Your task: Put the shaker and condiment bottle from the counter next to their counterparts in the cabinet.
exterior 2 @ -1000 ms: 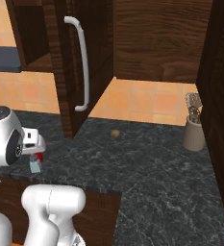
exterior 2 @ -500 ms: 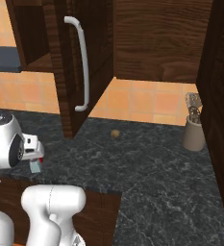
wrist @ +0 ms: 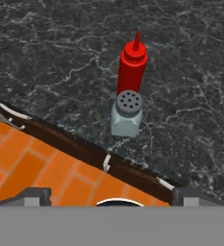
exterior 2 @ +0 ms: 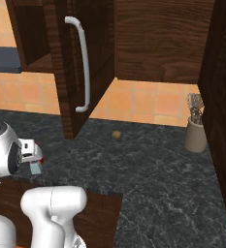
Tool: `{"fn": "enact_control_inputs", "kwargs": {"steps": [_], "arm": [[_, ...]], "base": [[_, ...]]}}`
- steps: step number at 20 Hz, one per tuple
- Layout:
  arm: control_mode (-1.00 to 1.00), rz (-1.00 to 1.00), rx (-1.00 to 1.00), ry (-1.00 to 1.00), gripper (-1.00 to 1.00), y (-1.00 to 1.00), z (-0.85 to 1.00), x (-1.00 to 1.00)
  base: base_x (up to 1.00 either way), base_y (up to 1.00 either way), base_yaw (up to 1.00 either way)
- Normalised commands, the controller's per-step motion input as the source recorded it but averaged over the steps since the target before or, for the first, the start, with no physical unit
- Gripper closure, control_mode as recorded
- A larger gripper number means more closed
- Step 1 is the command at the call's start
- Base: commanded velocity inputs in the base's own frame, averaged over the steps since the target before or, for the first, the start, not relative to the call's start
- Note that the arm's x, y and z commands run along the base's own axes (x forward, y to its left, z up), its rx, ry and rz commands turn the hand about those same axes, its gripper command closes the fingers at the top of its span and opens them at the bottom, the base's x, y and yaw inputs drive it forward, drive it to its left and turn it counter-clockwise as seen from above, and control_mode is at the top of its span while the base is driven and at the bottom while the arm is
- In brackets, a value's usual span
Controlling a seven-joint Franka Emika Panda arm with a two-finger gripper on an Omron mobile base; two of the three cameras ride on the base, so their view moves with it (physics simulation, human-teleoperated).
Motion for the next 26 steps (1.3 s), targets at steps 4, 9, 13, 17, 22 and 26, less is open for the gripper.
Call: {"fn": "enact_control_inputs", "kwargs": {"steps": [4, 9, 13, 17, 22, 26], "arm": [[-1.00, 0.01, 0.02, -0.12, -1.00, -0.06, -0.60, 0.12], [-1.00, 0.00, 0.04, -0.07, -1.00, -0.06, -0.27, 0.19], [-1.00, 0.00, 0.06, -0.08, -1.00, -0.12, -0.09, 0.17], [-1.00, 0.00, 0.01, -0.08, -1.00, 0.00, -0.28, 0.09], [-1.00, 0.00, 0.00, -0.08, -1.00, 0.00, -0.34, 0.08], [-1.00, 0.00, 0.05, -0.07, -1.00, -0.02, -0.18, 0.23]], "base": [[0.00, 0.00, 0.00], [0.00, 0.00, 0.00], [0.00, 0.00, 0.00], [0.00, 0.00, 0.00], [0.00, 0.00, 0.00], [0.00, 0.00, 0.00]]}}
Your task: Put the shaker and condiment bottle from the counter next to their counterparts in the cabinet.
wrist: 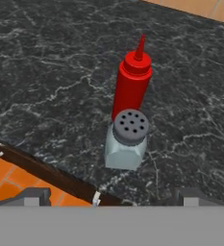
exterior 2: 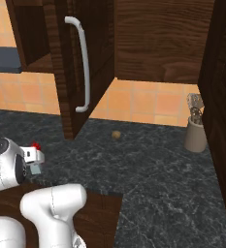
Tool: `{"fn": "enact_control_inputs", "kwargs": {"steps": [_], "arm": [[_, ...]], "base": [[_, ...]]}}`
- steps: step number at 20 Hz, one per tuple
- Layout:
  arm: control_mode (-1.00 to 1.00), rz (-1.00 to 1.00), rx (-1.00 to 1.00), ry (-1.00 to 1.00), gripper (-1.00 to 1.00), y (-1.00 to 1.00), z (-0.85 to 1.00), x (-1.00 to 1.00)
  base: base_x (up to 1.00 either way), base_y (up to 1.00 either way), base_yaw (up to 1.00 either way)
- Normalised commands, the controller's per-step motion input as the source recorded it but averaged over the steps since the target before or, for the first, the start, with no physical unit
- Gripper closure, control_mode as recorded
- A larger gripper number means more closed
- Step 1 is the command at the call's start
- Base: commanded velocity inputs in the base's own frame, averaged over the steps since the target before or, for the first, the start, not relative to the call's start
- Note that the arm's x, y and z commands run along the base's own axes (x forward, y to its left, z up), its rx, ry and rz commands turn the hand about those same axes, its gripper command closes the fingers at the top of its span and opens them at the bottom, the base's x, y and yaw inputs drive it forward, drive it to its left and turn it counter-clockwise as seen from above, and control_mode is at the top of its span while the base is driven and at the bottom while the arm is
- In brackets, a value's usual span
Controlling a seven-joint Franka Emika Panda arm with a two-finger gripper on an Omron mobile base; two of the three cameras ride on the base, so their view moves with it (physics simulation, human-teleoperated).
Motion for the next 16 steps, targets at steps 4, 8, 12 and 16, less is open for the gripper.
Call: {"fn": "enact_control_inputs", "kwargs": {"steps": [4, 8, 12, 16], "arm": [[-1.00, 0.00, 0.06, -0.02, -1.00, -0.11, -0.19, 0.20], [-1.00, 0.00, 0.05, 0.00, -1.00, -0.15, -0.32, 0.10], [-1.00, 0.00, 0.09, 0.00, -1.00, -0.26, -0.29, 0.18], [-1.00, 0.00, 0.08, -0.01, -1.00, -0.30, -0.32, 0.27]], "base": [[0.00, 0.00, 0.00], [0.00, 0.00, 0.00], [0.00, 0.00, 0.00], [0.00, 0.00, 0.00]]}}
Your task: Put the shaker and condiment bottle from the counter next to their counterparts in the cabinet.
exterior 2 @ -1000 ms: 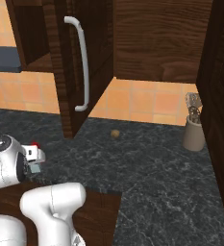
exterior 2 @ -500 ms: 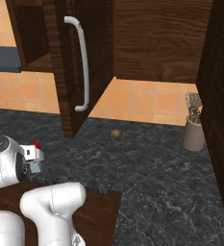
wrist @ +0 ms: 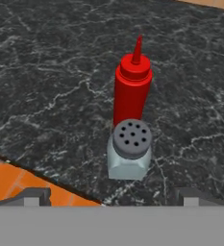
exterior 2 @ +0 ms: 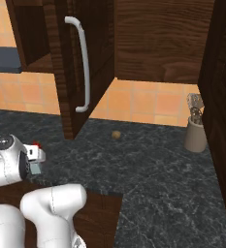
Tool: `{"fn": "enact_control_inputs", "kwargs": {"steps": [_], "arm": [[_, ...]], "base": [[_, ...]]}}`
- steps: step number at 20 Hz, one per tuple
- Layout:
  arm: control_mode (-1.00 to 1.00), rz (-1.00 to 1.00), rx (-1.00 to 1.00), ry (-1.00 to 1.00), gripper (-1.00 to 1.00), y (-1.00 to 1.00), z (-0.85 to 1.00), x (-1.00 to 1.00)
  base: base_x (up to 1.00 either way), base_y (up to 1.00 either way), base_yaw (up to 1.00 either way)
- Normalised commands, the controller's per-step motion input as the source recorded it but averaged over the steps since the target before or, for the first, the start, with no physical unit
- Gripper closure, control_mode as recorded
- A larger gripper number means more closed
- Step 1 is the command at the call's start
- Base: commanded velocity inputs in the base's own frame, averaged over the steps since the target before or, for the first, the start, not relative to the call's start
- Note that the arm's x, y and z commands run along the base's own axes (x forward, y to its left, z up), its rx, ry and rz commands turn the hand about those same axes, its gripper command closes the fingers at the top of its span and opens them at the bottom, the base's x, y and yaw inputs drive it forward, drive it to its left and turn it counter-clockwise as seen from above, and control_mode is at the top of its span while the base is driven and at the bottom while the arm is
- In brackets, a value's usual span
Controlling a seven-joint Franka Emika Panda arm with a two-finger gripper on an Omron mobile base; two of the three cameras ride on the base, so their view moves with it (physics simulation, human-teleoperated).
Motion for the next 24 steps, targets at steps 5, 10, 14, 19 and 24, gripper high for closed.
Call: {"fn": "enact_control_inputs", "kwargs": {"steps": [5, 10, 14, 19, 24], "arm": [[-1.00, 0.02, 0.06, -0.02, -1.00, -0.25, -0.46, 0.20], [-1.00, 0.02, 0.05, 0.00, -1.00, -0.24, -0.53, 0.20], [-1.00, 0.02, 0.07, 0.00, -1.00, -0.28, -0.49, 0.25], [-1.00, 0.02, 0.04, -0.01, -1.00, -0.26, -0.58, 0.28], [-1.00, 0.02, 0.00, -0.01, -1.00, -0.12, -0.76, 0.19]], "base": [[0.00, 0.00, 0.00], [0.00, 0.00, 0.00], [0.00, 0.00, 0.00], [0.00, 0.00, 0.00], [0.00, 0.00, 0.00]]}}
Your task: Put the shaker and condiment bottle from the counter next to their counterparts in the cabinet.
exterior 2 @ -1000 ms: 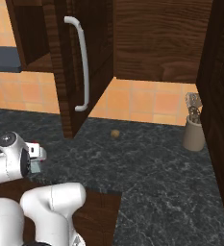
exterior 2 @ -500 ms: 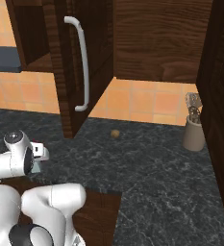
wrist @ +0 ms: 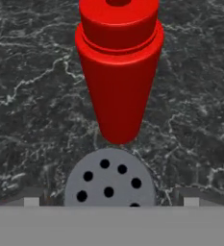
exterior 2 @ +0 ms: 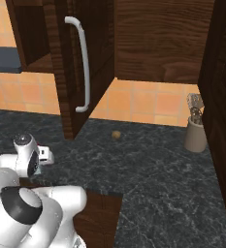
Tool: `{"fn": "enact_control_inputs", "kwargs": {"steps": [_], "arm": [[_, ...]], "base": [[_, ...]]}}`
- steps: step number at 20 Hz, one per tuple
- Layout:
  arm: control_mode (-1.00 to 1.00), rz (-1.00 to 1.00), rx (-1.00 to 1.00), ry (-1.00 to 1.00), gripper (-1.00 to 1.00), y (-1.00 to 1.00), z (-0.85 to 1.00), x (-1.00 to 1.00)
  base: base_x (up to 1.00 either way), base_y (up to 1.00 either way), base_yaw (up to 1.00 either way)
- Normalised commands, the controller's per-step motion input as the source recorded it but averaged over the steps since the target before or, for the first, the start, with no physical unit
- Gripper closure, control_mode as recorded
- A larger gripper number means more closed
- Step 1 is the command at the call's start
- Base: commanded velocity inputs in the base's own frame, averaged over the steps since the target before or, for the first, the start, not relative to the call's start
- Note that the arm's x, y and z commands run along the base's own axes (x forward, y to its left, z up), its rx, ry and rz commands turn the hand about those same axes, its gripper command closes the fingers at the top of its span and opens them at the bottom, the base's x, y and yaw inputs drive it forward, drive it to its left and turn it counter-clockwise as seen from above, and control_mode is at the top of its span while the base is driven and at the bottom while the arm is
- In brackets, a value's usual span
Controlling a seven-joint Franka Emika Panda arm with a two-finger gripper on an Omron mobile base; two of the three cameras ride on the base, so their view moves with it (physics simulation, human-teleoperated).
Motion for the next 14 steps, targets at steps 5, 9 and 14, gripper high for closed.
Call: {"fn": "enact_control_inputs", "kwargs": {"steps": [5, 9, 14], "arm": [[-1.00, 0.01, 0.02, 0.03, 1.00, -0.01, -0.50, 0.14], [-1.00, 0.00, 0.09, -0.03, 1.00, -0.42, 0.03, 0.06], [-1.00, -0.01, 0.03, -0.06, 1.00, -0.39, 0.48, -0.47]], "base": [[0.00, 0.00, 0.00], [0.00, 0.00, 0.00], [0.00, 0.00, 0.00]]}}
